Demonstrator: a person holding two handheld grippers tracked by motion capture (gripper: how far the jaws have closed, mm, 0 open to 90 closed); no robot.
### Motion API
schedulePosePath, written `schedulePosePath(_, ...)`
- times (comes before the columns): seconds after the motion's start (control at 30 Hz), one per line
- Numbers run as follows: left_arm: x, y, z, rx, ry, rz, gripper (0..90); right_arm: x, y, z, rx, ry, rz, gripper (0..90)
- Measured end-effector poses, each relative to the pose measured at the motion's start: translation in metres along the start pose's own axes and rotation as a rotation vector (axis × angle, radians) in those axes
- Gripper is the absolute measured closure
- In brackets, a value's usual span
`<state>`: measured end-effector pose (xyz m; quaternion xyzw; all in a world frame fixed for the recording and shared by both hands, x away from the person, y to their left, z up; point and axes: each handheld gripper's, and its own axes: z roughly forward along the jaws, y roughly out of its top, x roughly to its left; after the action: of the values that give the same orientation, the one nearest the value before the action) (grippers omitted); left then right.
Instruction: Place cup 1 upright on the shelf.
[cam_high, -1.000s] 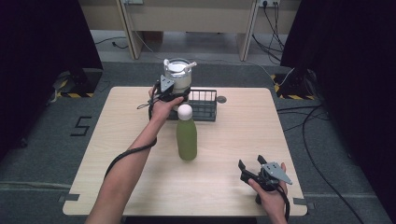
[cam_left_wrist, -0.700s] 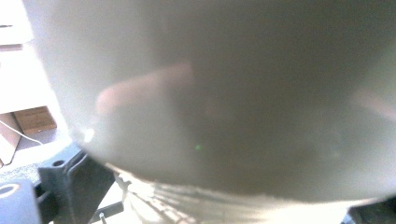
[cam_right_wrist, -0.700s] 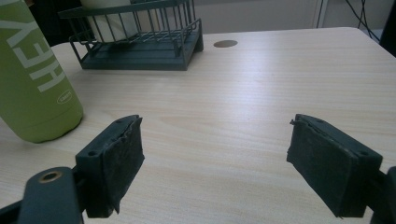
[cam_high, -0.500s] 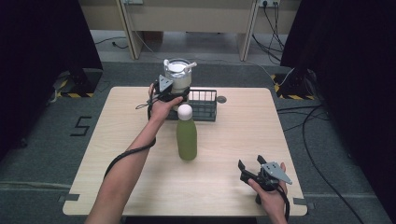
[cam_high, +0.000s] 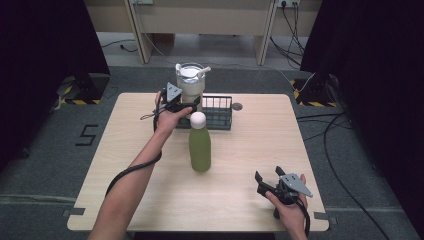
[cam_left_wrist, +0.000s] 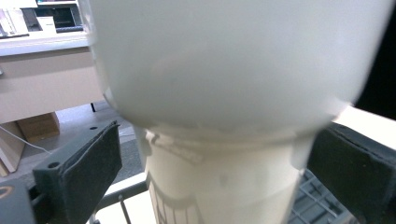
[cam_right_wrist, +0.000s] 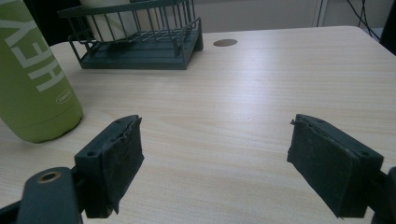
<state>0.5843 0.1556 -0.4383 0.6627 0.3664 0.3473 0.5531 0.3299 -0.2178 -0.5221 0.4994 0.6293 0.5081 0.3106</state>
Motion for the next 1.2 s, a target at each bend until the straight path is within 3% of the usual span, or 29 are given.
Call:
schedulePosePath(0.57, 0.005, 0.001, -0.028, -0.024, 0.004, 0.005, 4.0, 0.0, 0.0, 0.0, 0.001, -0.001, -0.004, 17.3)
schedulePosePath(0.9, 0.006, -0.004, -0.058, -0.043, -0.011, 0.005, 4.2, 0.001, 0.0, -0.001, -0.001, -0.008, 0.007, 17.1)
schedulePosePath(1.2, 0.011, -0.004, -0.084, -0.05, 0.015, 0.014, 4.2, -0.001, 0.001, -0.002, -0.01, -0.017, -0.002, 17.1)
